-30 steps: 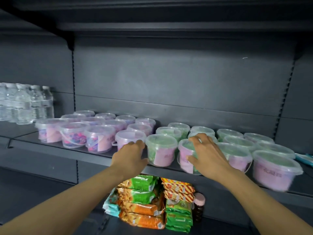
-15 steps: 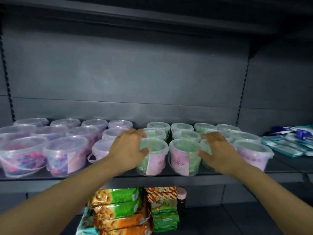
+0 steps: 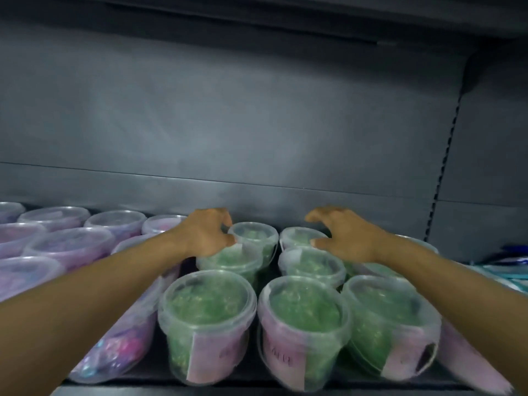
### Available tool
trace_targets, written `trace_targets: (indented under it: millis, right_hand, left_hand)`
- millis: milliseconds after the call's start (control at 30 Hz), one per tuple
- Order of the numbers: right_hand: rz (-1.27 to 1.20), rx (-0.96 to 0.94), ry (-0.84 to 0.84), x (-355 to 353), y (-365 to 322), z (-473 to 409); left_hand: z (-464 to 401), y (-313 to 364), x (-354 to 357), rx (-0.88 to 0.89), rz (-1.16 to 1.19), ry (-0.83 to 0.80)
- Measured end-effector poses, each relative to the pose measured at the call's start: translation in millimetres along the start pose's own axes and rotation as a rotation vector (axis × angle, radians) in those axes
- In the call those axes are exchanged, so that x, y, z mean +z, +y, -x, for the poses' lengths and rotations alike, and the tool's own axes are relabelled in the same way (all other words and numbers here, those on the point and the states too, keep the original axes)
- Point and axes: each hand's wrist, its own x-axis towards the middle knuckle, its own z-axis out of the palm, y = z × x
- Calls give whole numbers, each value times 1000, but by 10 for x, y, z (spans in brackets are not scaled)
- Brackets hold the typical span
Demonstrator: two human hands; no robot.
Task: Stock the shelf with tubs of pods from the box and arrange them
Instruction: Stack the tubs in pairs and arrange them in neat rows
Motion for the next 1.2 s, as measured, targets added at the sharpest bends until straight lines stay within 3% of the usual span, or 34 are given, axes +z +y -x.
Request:
trace_targets:
  millis: [333,633,733,833,1033,1200]
  right_hand:
    - [76,-275,-203,425,-63,-1184]
    - [245,-422,-118,652,-35,-1458]
    - [279,-409,-134,620,71,-1487]
    - [155,-341,-138,559,168,-1501]
    - [102,-352,-132,620,121,-1516]
    - [95,-380,-116,679,96,-1575]
  left_hand:
    - [-631,-74,185,-98,-150,-142]
    - [-1034,-319,241,-60,-57,-199]
    - [-1151,-337,288,-20,63,-236]
    - [-1265,-318,355,-4,153,-255]
    - [-1354,-304,349,-33,151,-241]
    - [-1267,-320,278,60,39,-251]
